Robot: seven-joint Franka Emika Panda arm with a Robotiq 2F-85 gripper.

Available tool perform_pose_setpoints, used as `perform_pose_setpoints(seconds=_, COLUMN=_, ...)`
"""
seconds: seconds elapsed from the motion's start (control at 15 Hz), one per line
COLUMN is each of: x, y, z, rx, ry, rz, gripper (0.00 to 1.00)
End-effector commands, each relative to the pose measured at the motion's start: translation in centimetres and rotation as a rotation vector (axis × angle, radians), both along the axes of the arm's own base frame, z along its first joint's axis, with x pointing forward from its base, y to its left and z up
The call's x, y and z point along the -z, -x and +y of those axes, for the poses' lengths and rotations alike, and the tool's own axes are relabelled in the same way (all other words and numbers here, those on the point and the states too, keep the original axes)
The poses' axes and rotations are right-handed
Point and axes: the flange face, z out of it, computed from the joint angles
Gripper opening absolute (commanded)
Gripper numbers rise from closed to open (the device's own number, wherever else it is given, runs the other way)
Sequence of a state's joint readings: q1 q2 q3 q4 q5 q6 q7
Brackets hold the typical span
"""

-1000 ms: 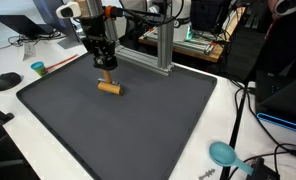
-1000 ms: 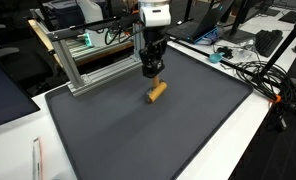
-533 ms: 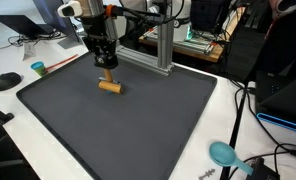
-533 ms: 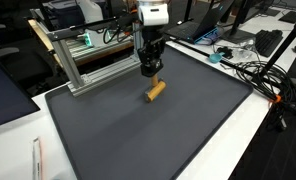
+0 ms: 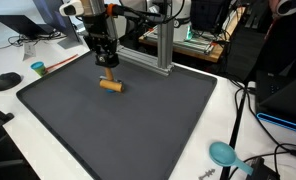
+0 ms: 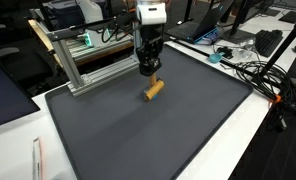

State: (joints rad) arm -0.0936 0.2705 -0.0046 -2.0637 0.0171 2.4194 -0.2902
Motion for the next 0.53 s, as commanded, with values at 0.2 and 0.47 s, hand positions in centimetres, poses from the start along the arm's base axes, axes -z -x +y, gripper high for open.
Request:
perform_pose_setpoints(seconds=0.2, x=4.25, y=3.23, z=-0.81, rx=-0.025, ry=-0.007, rz=0.15, gripper=0.22)
perform_pose_setpoints(seconds=0.47, x=4.36, y=3.32, z=-0.77, rx=-0.035, ry=-0.008, rz=0.155, gripper=0.22)
